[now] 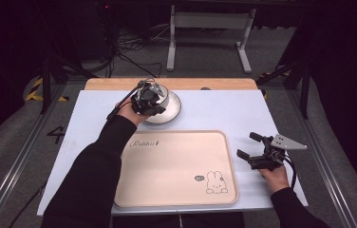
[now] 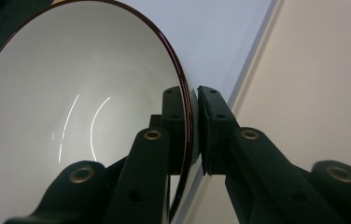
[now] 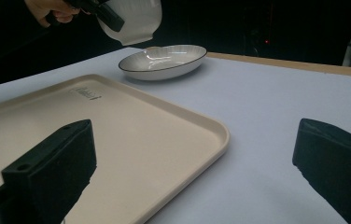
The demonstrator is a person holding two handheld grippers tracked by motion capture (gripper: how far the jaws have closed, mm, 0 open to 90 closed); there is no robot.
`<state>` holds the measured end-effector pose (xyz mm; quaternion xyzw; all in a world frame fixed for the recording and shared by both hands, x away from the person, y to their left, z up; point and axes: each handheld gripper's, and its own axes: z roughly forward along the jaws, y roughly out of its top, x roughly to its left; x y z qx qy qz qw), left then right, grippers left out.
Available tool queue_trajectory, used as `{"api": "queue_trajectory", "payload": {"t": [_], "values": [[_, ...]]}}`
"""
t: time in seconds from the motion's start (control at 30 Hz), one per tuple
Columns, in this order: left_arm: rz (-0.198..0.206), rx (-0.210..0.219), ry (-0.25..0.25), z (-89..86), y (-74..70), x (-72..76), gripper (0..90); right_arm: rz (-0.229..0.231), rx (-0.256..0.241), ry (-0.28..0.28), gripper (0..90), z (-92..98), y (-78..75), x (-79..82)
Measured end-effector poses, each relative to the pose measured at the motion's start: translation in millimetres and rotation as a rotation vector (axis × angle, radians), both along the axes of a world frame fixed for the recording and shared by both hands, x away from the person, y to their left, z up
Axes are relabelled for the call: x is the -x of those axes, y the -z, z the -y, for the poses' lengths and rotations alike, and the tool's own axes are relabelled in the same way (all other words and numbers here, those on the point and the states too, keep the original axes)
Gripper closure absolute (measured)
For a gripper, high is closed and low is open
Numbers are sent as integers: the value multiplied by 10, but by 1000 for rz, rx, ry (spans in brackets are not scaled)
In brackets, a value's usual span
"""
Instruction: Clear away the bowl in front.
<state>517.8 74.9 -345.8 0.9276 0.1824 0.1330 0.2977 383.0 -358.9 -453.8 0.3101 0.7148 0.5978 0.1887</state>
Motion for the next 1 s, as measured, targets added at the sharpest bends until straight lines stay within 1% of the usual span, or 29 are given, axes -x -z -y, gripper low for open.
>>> {"api": "queue_trajectory", "payload": {"t": [0.13, 0.2, 0.27, 0.3, 0.33, 0.4, 0.43, 0.47, 0.57, 0.63, 0.67, 0.73, 0.83, 1.0], "values": [[4, 17, 24, -18, -68, 121, 821, 0, 1, -1, 1, -1, 0, 0], [2, 17, 32, -22, -82, 145, 821, 0, 1, -1, 1, -2, 0, 0], [-8, 17, 54, -21, -116, 232, 821, 0, 3, -1, 1, -1, 0, 0], [-8, 17, 54, -21, -116, 232, 821, 0, 3, -1, 1, -1, 0, 0], [-17, 26, 69, -19, -126, 271, 821, 0, 3, -1, 1, -1, 0, 0], [-26, 30, 86, -11, -141, 326, 821, 0, 2, -1, 1, -2, 0, -1], [-22, 22, 97, 1, -154, 367, 821, -1, 3, -2, 1, -3, 0, 0], [-22, 22, 97, 1, -154, 367, 821, -1, 3, -2, 1, -3, 0, 0], [-26, 19, 122, 23, -187, 456, 821, 0, 5, -2, 1, -3, 0, 0], [-22, 18, 135, 33, -210, 510, 821, 1, 3, -2, 1, -3, 0, 0], [-16, 19, 149, 38, -226, 547, 821, 0, 3, -2, 1, -3, 0, 0], [-16, 32, 168, 37, -246, 611, 821, 0, 3, -2, 1, -3, 0, 0], [-5, 35, 200, 28, -270, 693, 821, 1, 2, -3, 1, -3, 0, 0], [0, 47, 230, 32, -306, 826, 820, 0, 3, -3, 1, -3, 0, 0]]}}
